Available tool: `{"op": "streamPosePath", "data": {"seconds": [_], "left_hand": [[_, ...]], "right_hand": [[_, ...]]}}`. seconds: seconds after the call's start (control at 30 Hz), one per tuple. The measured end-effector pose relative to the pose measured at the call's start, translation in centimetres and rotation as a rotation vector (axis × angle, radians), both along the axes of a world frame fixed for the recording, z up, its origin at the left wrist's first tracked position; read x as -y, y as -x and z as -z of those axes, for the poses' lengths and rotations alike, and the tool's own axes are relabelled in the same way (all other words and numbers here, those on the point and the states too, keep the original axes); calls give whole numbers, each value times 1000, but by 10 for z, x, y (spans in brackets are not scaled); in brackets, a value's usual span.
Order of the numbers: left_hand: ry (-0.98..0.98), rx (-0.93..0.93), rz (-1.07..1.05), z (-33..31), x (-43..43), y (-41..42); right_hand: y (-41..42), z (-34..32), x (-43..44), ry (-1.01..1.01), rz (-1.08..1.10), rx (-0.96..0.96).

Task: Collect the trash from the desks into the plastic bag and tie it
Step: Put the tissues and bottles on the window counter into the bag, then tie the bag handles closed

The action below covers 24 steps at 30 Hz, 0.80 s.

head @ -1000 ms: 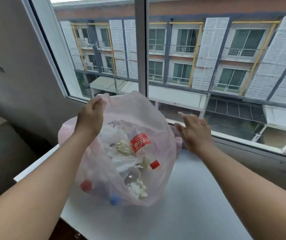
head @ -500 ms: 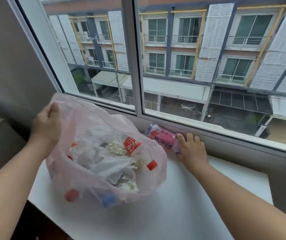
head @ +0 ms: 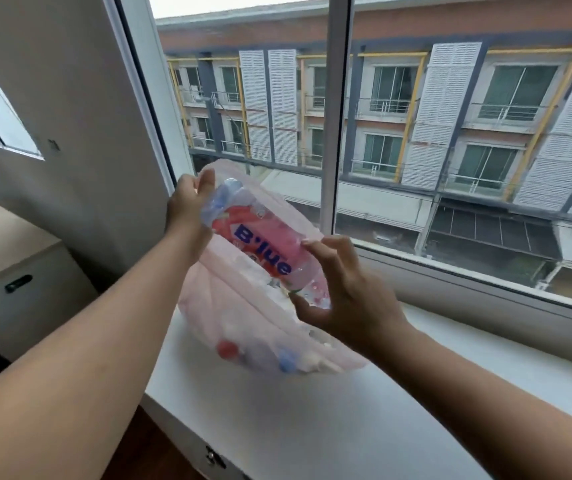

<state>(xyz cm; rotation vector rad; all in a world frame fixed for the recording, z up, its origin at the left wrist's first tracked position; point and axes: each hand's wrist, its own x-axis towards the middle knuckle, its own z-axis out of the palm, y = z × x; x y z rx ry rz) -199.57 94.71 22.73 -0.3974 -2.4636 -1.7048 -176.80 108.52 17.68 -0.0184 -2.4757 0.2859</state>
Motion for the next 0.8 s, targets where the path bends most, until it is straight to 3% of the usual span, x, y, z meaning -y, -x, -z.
{"op": "streamPosePath", "data": {"seconds": [0.13, 0.2, 0.3, 0.4, 0.47, 0.5, 0.57, 0.63, 0.7, 0.8], "left_hand": [[-61, 66, -42, -7, 23, 19], [-113, 119, -32, -8, 32, 32], [-138, 152, 79, -10, 38, 48], [-119, 128, 146, -8, 37, 58], [-69, 77, 204, -6, 33, 65], [-47, 47, 231, -6, 32, 68], [-28, 11, 277, -7, 32, 76], [-14, -4, 332, -11, 34, 82], [34, -40, 402, -16, 38, 90], [182, -123, 484, -33, 45, 114]], "right_hand": [[34, -2, 27, 98, 116, -16], [49, 1, 33, 44, 154, 16], [72, 16, 44, -47, 144, 257], [98, 19, 52, 176, 68, 399], [104, 17, 54, 167, 75, 248], [104, 21, 52, 50, 164, 138], [99, 29, 44, -50, 459, 91], [91, 45, 40, 109, 701, 316], [86, 53, 32, 362, 767, 427], [81, 29, 2, 536, 847, 172]]}}
